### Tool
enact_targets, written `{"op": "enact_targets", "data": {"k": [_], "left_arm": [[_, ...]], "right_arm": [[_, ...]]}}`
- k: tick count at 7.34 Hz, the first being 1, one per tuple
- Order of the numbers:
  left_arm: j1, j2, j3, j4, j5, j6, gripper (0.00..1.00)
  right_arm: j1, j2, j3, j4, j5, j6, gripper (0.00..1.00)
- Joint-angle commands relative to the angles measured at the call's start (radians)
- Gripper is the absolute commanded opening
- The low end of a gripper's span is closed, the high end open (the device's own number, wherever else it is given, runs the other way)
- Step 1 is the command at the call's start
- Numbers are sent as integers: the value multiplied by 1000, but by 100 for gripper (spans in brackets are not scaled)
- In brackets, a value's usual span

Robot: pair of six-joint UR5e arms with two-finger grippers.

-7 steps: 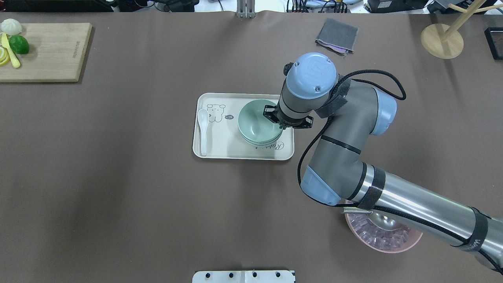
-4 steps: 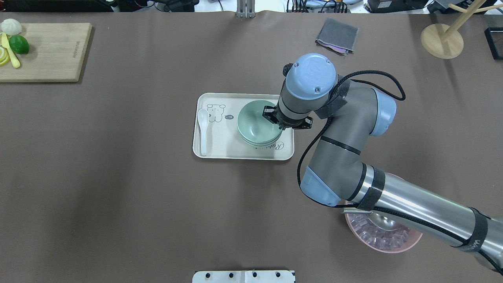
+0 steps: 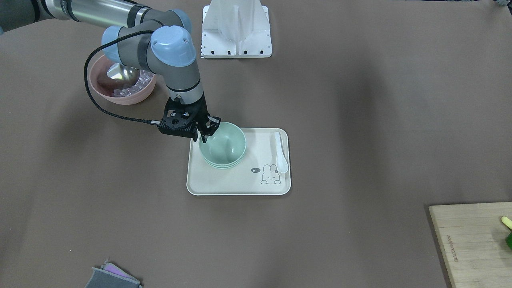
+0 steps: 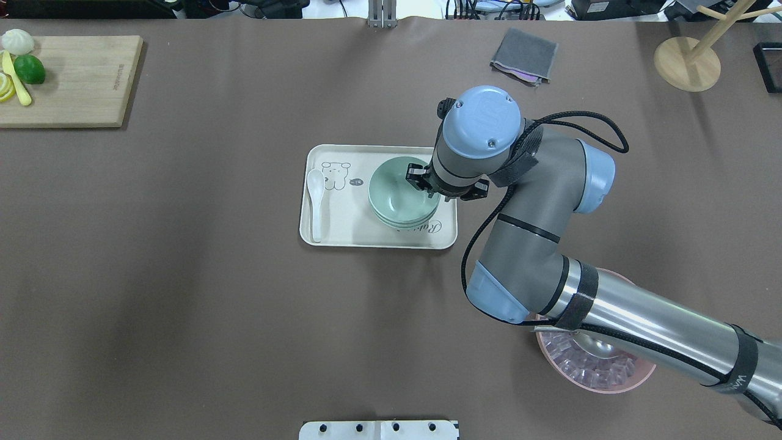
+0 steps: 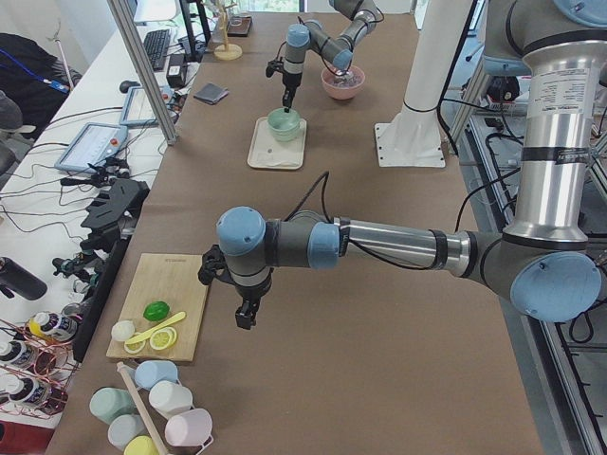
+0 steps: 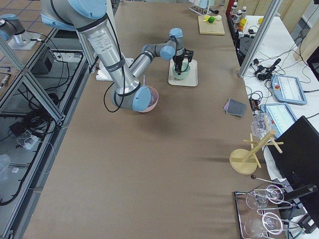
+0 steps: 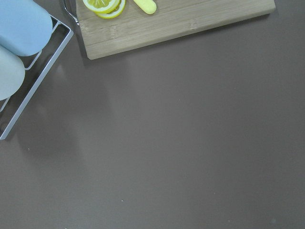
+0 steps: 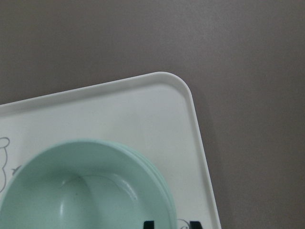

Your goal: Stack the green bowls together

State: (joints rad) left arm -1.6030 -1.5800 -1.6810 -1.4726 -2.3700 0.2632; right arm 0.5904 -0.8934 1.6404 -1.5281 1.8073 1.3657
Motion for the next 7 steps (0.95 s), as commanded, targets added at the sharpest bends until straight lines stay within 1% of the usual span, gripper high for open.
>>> {"op": "enact_targets", "data": {"k": [1,2,3,4,5,6,7], "left_arm": [[0,0,-3,0,0,-1,98],[-2,2,-5,0,-2,1,98],[-2,2,-3,0,-2,-1,98],[-2,2,-2,2,-2,-1,98],[-2,14,-2,-5,-2,2,98],[-2,43,-3,-14,-3,1,98],[-2,43,-5,-14,-3,-1,98]], "right_arm": [[-11,1,4,0,-43,-22,100],[-11,1,4,-1,-42,-22,100],[-11,-4,2,-7,-16,-19,100],[-6,-10,6,-7,-8,-30,100],[15,-13,7,-10,3,-34,100],[70,-31,21,-11,51,-60,100],[150,-98,76,-14,122,-165,100]]}}
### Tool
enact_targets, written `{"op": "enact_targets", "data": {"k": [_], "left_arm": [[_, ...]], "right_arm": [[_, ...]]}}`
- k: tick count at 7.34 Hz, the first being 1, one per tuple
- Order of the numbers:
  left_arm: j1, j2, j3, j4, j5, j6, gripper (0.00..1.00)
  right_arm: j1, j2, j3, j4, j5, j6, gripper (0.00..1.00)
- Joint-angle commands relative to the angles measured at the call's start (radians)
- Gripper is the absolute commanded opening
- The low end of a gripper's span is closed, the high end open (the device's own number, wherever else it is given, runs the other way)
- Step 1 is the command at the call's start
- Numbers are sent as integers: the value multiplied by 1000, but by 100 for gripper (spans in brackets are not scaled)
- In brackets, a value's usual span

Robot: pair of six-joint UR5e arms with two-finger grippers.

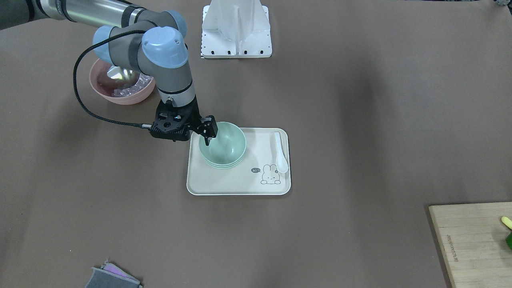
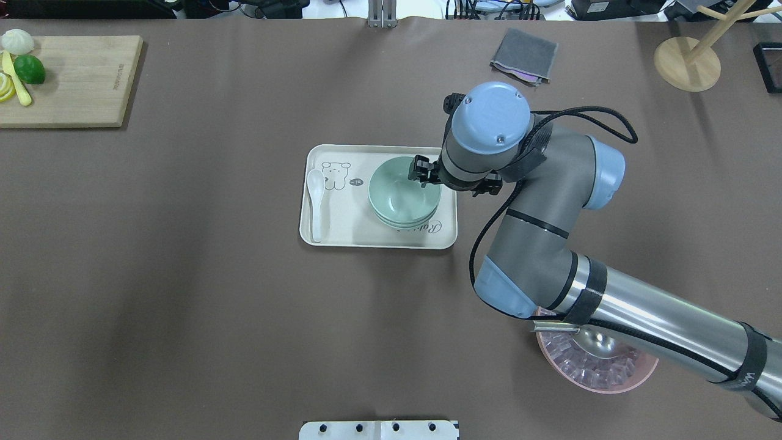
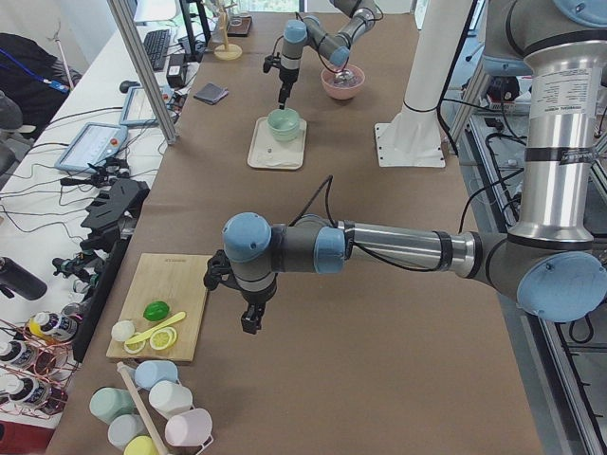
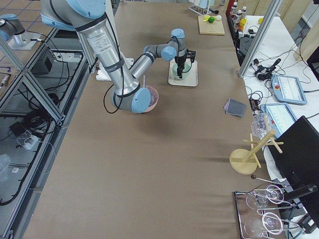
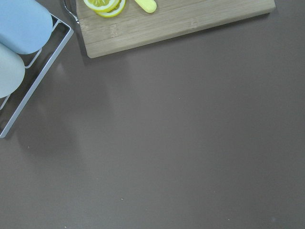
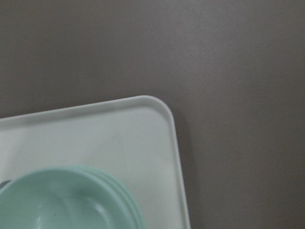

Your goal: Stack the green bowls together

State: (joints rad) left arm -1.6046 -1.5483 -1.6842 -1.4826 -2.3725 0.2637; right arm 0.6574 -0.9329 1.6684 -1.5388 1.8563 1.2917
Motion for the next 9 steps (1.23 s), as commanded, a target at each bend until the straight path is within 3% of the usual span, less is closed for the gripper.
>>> {"op": "enact_targets", "data": {"k": [1,3,6,9], "left_arm": [[0,13,-2,-4,-1,-3,98],[-2,14,-2,-4,-5,-1,98],[-2,14,0,-4,-5,0,98],[-2,14,-5,-4,-5,2,98]], "right_arm": [[176,-129,85,-3,142,-214,100],[331,-234,109,-3,243,-439,100],[535,-501,180,-1,354,-831,100],[741,-696,194,2,373,-1130,100]]}}
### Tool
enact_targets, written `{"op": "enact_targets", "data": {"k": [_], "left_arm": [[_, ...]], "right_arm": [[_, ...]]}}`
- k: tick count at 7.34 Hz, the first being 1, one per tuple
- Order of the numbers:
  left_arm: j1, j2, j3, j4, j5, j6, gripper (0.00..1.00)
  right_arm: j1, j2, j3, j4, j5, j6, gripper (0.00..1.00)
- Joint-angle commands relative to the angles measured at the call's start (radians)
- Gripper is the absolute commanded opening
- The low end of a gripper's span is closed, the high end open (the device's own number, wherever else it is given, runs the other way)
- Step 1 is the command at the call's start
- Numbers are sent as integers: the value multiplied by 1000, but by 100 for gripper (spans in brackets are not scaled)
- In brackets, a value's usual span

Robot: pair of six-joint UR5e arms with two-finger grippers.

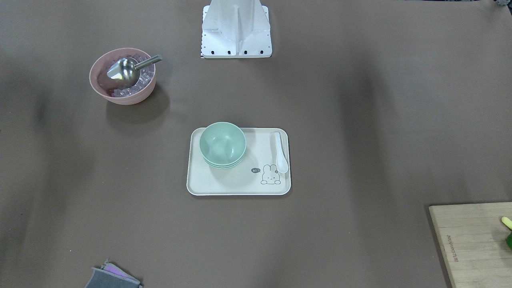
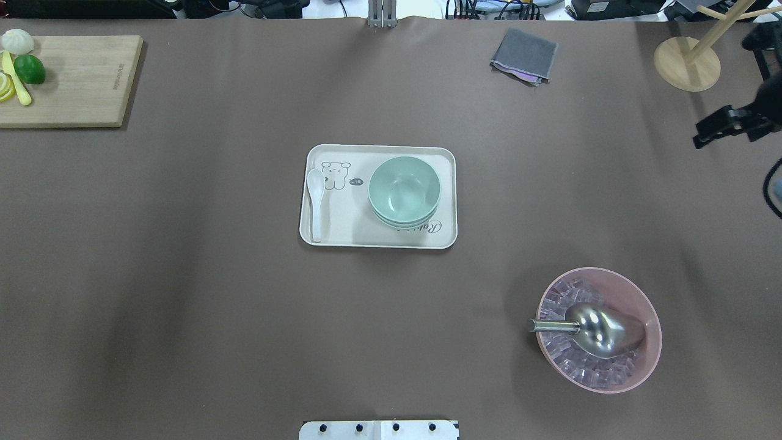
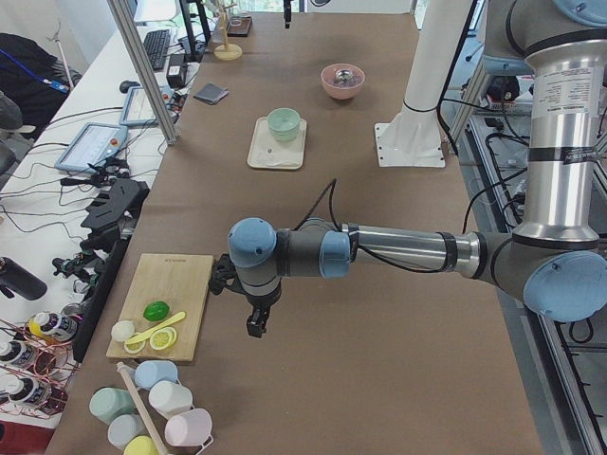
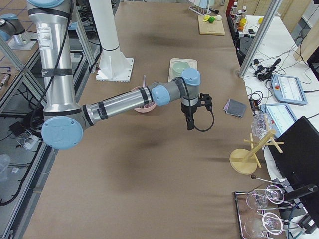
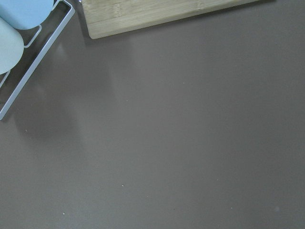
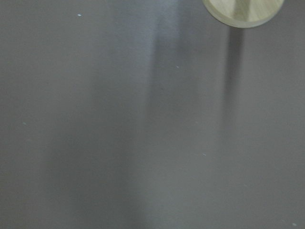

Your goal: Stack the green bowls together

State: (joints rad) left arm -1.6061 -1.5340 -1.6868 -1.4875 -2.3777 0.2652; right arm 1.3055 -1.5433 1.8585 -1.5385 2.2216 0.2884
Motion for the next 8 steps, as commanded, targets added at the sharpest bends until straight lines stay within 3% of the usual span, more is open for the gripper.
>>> {"op": "enact_targets", "data": {"k": [1,6,8], "left_arm": [[0,0,-1,1,0,-1,98],[0,0,19,-8,0,0,98],[0,-3,13,-10,-2,-7,98]], "right_arm": [[147,-142,4,-2,18,-152,100],[189,-242,2,8,20,-326,100],[213,-239,11,8,78,-354,100]]}}
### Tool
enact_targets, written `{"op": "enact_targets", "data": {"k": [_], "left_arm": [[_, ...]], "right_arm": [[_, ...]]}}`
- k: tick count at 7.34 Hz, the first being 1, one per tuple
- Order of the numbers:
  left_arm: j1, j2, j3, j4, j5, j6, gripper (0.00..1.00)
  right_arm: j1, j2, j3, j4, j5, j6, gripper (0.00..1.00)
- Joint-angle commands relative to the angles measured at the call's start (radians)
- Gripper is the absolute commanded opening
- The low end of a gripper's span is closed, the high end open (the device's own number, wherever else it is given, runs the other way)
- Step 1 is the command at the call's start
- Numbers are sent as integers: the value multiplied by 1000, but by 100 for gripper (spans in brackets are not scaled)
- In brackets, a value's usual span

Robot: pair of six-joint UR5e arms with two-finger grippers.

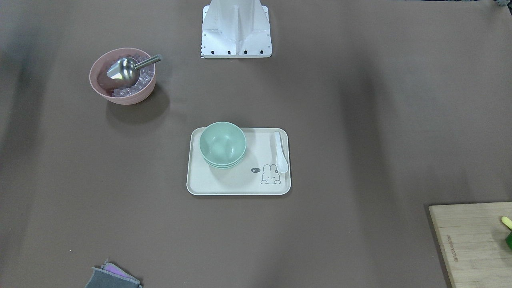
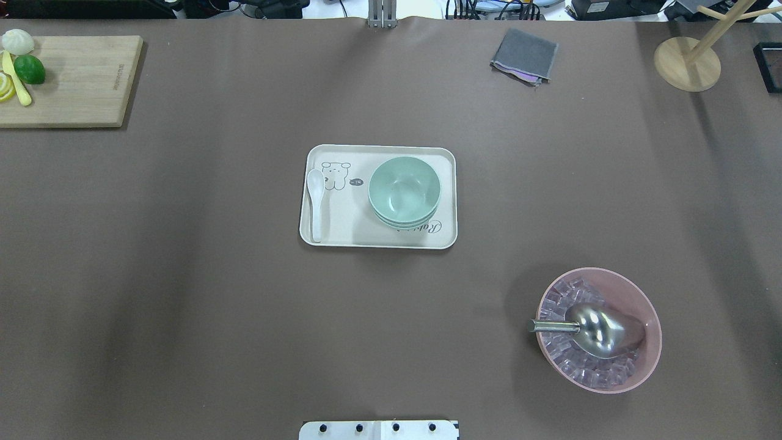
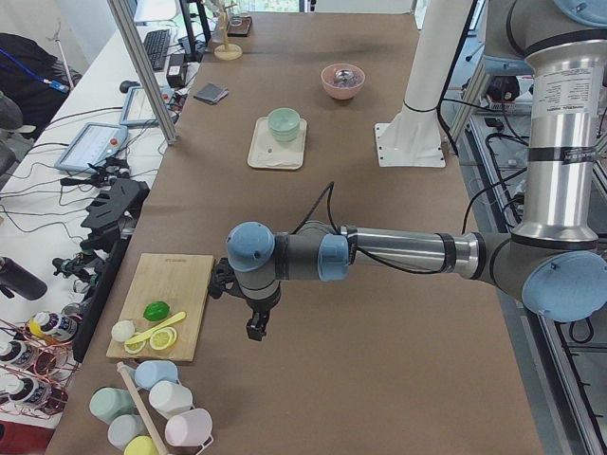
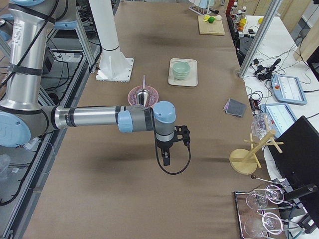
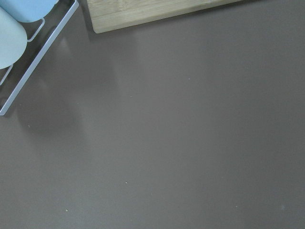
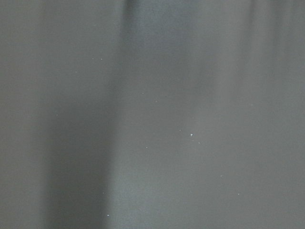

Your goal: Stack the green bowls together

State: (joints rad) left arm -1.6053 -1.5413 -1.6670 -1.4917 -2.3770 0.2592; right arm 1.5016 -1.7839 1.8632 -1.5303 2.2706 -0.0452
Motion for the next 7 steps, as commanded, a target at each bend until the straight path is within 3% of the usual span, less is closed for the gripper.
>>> {"op": "enact_targets", "data": {"k": [1,4,7], "left_arm": [[1,0,-7,-7,-2,0,98],[1,6,-69,-10,-1,11,98],[1,4,-56,-10,2,2,98]], "right_arm": [[20,6,8,-4,26,-12,100],[20,9,7,2,10,-10,100],[20,9,-1,4,13,-10,100]]}}
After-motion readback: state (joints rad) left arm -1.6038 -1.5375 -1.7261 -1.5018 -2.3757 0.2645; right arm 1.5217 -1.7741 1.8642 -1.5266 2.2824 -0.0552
